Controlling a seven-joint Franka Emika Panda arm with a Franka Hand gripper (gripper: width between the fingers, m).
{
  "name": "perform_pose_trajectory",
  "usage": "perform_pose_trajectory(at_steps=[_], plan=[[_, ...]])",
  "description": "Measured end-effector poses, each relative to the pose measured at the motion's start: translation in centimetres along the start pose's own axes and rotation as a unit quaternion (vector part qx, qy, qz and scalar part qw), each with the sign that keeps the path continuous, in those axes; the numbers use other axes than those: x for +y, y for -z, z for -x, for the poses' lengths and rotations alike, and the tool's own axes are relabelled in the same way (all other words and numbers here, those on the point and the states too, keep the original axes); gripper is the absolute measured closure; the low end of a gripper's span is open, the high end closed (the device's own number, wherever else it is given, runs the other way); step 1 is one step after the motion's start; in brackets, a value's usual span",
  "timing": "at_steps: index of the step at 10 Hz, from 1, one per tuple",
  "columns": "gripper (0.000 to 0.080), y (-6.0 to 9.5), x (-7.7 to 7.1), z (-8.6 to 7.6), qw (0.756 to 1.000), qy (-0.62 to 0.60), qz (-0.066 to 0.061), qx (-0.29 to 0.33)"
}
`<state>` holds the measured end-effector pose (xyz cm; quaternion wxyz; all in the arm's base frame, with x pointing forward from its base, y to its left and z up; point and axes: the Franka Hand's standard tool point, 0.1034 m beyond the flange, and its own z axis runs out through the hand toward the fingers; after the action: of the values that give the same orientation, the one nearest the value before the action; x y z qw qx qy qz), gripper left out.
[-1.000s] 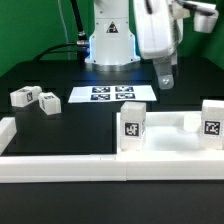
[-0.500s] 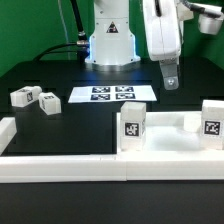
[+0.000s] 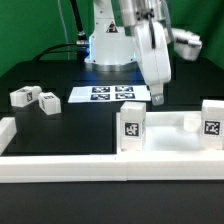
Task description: Assemble square table
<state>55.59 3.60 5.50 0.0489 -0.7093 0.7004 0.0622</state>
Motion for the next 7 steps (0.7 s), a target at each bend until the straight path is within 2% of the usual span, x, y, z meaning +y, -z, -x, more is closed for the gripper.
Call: perform_pose_trajectory(at_steps=[1,2,3,4,5,6,7], plan=[[0.0151,-0.9,0.4,-0.1,1.0,-0.005,0.004,0.006],[0.0151,-0.9,0.2,0.2,1.0,-0.005,-0.009,0.014],[0.0151,-1.2,0.3,1.2,0.999,-0.025,-0.02,0.022],[0.0151,-1.5,0.4,1.8,0.999,-0.035,-0.027,0.028],[0.0151,-1.8,0.1,2.1,0.996,-0.054,-0.05,0.042],[0.0151,-2.1,0.3,2.0,0.995,-0.053,-0.062,0.049],[0.0151,-2.4,0.6,1.8,0.995,-0.053,-0.062,0.052]])
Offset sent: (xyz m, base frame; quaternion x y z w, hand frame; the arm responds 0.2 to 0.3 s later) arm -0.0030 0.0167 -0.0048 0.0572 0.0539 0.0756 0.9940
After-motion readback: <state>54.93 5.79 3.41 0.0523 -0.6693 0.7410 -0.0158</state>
